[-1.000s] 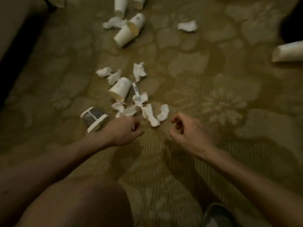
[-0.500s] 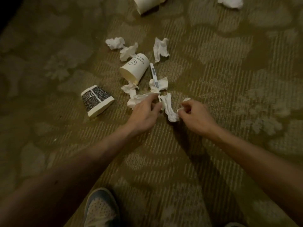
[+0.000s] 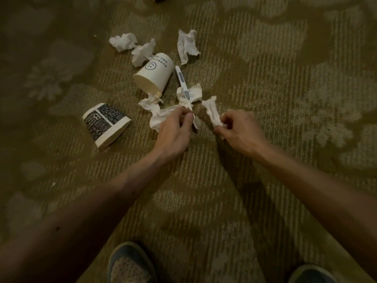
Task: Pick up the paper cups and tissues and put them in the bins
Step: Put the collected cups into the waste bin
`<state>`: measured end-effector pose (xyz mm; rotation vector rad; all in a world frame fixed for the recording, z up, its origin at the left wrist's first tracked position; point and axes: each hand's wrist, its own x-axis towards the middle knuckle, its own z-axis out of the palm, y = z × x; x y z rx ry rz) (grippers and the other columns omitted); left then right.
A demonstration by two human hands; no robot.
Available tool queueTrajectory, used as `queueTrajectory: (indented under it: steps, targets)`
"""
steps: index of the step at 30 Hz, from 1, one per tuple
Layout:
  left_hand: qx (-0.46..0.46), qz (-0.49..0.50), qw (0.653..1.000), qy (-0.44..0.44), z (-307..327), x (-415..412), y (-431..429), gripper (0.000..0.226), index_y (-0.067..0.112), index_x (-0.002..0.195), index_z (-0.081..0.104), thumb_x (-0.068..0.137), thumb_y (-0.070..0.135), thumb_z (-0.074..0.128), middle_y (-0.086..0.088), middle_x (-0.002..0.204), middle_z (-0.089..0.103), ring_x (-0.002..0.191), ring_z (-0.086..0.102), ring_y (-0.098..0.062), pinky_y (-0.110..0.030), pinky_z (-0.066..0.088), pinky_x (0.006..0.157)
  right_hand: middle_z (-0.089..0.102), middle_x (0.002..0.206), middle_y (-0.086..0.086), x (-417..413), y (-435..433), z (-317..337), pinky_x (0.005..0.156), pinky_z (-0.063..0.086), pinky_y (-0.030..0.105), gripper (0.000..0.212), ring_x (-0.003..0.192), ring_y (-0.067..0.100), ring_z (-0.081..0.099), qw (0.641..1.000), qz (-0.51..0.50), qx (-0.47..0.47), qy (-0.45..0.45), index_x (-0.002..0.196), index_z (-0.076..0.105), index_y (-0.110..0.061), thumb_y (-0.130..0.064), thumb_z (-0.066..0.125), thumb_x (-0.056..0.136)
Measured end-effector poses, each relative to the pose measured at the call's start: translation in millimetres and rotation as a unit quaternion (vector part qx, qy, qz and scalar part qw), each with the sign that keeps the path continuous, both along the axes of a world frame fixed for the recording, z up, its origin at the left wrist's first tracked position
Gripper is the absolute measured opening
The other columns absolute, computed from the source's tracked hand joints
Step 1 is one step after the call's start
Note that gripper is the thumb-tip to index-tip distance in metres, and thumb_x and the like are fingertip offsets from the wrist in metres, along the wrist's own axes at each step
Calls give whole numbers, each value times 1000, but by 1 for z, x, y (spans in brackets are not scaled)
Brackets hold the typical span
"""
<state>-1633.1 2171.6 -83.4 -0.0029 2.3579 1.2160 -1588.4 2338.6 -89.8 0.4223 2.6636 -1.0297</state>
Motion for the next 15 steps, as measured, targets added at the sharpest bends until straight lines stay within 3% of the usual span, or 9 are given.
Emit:
queueTrajectory:
  steps: [4, 7, 10, 12, 15]
  targets:
    - [4, 45, 996, 72, 12, 12, 7, 22, 32, 102, 54, 104, 43, 36, 13, 87, 57, 73, 54, 11, -20, 40, 62, 70, 83, -6, 1, 13, 8, 59, 52, 21, 6, 71, 7, 69, 975, -115, -172, -83, 89, 68, -26, -24, 73, 86]
    - [58, 70, 991, 94, 25, 27, 15, 27, 34, 93, 52, 105, 46, 32, 12, 82, 54, 69, 50, 10, -12, 38, 59, 75, 82, 1, 10, 20, 17, 58, 54, 21, 18, 65, 7, 70, 899, -198, -356, -160, 94, 71, -14, -18, 77, 77]
    - [120, 37, 990, 70, 35, 42, 21, 40, 38, 115, 54, 98, 62, 26, 13, 112, 57, 98, 52, 10, -20, 46, 81, 73, 79, 2, 19, 20, 26, 52, 52, 20, 34, 60, 8, 66, 798, -235, -516, -204, 97, 66, -9, -15, 78, 66]
    - [168, 6, 983, 71, 39, 52, 24, 51, 45, 127, 48, 91, 70, 22, 17, 135, 48, 119, 46, 9, -24, 43, 96, 69, 73, 0, 25, 13, 35, 48, 50, 18, 27, 55, 6, 61, 768, -221, -559, -220, 89, 63, -12, -16, 77, 67]
    - [231, -12, 970, 69, 46, 66, 28, 53, 47, 126, 50, 88, 70, 22, 15, 137, 52, 123, 47, 9, -10, 41, 92, 62, 65, -3, 30, -8, 48, 52, 51, 17, 16, 56, 5, 58, 739, -206, -606, -211, 83, 64, -14, -18, 73, 70]
